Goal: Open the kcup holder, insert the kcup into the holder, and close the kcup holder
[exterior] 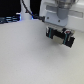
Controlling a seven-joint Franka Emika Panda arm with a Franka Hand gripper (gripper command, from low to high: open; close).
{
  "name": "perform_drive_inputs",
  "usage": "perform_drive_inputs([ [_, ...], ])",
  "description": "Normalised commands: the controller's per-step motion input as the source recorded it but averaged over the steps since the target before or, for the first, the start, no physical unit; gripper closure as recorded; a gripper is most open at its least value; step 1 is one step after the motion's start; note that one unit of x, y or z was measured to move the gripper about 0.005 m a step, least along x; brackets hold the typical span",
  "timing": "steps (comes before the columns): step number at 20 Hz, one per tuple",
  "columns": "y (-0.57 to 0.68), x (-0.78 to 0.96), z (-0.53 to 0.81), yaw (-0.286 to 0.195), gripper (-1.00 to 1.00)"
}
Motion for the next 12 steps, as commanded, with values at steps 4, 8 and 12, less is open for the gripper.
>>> perform_drive_inputs([
  [4,0.23,0.11,-0.20,0.229,-1.00],
  [8,0.24,-0.07,-0.17,0.215,-1.00],
  [12,0.34,-0.28,-0.05,0.162,-1.00],
])
